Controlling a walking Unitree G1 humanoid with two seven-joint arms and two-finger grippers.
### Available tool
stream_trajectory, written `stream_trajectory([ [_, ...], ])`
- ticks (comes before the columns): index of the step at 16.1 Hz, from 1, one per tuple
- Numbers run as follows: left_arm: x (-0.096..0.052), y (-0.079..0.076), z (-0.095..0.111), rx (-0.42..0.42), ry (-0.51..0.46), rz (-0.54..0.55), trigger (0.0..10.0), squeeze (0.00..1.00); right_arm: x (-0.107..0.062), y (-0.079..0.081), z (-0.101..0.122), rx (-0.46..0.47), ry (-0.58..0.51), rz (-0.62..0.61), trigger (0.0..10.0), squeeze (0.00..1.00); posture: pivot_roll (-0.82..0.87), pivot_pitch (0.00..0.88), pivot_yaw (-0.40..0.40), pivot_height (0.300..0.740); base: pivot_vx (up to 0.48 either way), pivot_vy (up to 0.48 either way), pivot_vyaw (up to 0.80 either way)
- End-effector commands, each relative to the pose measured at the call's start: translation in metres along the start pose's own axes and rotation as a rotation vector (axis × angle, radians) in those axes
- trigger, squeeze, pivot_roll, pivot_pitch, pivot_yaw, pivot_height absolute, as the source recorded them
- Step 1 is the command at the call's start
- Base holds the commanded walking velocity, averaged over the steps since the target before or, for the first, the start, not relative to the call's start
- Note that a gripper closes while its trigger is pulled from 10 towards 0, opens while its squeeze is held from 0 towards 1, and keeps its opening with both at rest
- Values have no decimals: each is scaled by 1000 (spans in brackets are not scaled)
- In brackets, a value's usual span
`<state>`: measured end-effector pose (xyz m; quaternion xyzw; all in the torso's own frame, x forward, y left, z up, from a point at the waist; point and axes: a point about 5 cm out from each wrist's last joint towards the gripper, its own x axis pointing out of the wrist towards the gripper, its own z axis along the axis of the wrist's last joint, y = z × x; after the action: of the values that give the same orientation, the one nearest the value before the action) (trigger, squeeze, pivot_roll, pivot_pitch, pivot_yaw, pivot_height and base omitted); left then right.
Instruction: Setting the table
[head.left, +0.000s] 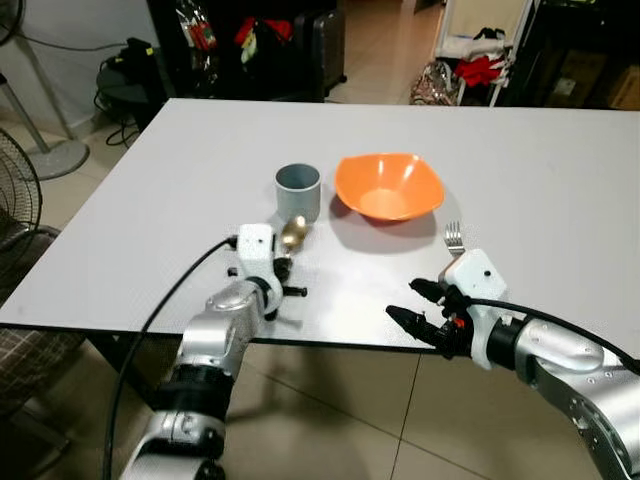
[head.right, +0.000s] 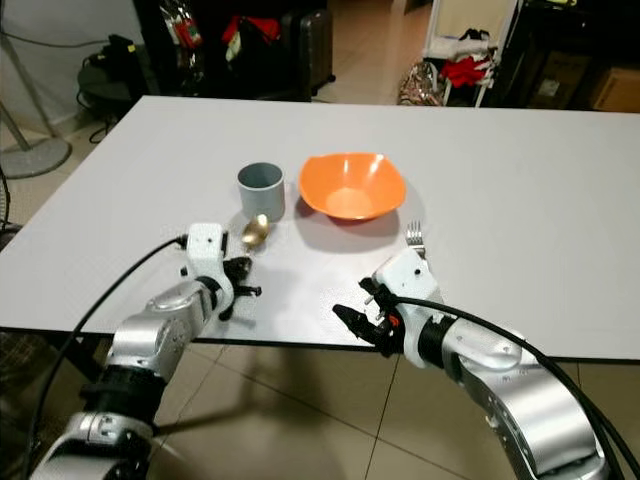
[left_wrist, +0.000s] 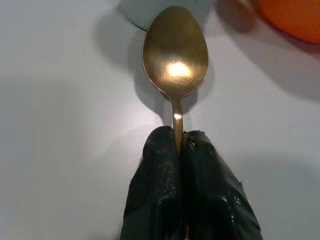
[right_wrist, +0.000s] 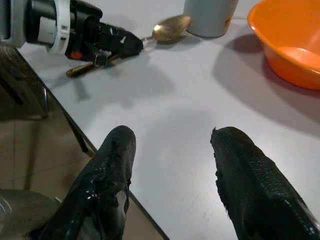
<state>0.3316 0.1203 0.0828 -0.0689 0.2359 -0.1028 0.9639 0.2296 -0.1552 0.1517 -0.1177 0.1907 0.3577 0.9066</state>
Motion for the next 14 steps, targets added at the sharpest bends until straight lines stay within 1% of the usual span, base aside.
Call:
stream_trajectory([
  [1,1,8,1,-3,1,29,10000,0,-2,3,2,-10,0,19,10000,0,-184,9,24,740,0,0,0],
  [4,3,13,-2,-33,-2,46,10000,0,-2,5,1,-10,5,31,10000,0,-182,5,23,740,0,0,0],
  [7,7,10,-4,-66,1,37,10000,0,-1,5,2,-8,1,44,10000,0,-176,5,15,740,0,0,0],
  [8,9,10,-6,-92,5,45,10000,0,-1,5,1,-9,2,54,10000,0,-177,4,12,740,0,0,0],
  [9,9,10,-6,-100,5,49,10000,0,-1,6,1,-10,2,59,10000,0,-178,3,12,740,0,0,0],
  [10,10,11,-7,-116,4,50,10000,122,-1,7,1,-12,4,66,10000,0,-180,2,13,740,0,0,0],
  [11,10,10,-8,-124,3,47,10000,604,-1,7,1,-12,5,72,10000,0,-184,0,13,740,0,0,0],
  [12,10,9,-9,-129,3,42,10000,910,-2,7,1,-12,6,77,10000,0,-185,0,12,740,0,0,0],
  [13,11,7,-9,-135,-1,30,10000,1000,-3,7,1,-12,7,78,10000,0,-188,0,10,740,0,0,0],
  [14,11,6,-8,-138,-4,25,10000,1000,-3,6,1,-11,7,78,10000,0,-189,0,10,740,0,0,0],
])
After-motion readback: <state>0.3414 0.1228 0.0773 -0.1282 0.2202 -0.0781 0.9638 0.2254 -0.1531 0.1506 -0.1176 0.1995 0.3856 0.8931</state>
